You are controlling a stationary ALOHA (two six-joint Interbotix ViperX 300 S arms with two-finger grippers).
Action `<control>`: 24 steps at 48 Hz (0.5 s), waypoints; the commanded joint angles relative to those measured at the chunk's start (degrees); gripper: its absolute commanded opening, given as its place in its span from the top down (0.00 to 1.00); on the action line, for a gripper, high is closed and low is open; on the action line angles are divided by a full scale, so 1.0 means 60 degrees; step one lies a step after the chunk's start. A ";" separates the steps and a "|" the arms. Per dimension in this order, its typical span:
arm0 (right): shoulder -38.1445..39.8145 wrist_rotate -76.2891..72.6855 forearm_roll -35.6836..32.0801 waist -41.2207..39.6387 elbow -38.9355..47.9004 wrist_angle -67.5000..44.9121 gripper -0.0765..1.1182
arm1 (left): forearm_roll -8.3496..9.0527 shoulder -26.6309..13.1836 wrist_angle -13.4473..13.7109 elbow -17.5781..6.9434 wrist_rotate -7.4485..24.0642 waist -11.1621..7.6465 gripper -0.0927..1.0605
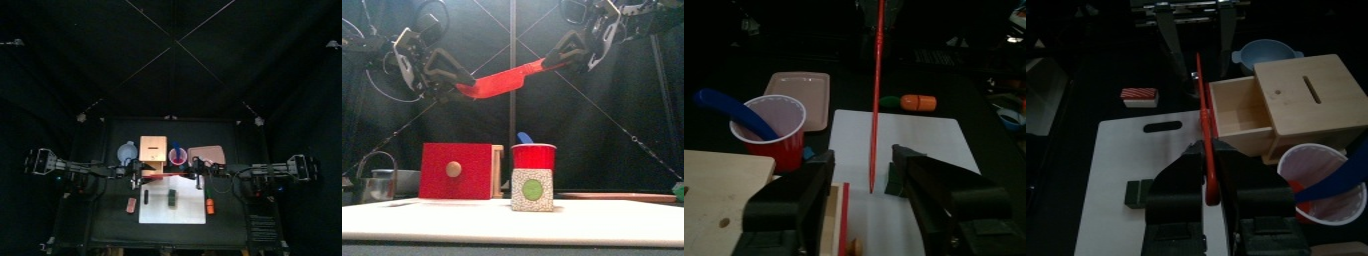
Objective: Place sushi on board then cut the sushi with the knife then place the pieces on the plate
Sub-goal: Grasp knife edge with left hand
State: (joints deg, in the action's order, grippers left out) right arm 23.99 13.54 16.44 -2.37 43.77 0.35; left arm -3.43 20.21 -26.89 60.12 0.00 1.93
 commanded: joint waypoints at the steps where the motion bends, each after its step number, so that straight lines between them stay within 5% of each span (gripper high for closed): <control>1: 0.0205 0.0000 -0.0029 0.0015 -0.0088 -0.0117 0.66 | 0.0103 0.0044 0.0146 -0.0308 0.0015 -0.0029 0.38; 10: 0.0205 0.0000 -0.0044 0.0015 -0.0029 -0.0117 0.66 | 0.0103 0.0103 0.0337 -0.0454 0.0015 0.0015 0.50; 24: 0.0205 -0.0015 0.0015 0.0029 0.0073 -0.0117 0.66 | 0.0293 0.0117 0.0337 -0.0454 0.0029 -0.0044 0.51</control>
State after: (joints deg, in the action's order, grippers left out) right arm 24.08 13.54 16.35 -2.37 44.74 0.09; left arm -2.20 20.39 -24.52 59.15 0.26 1.76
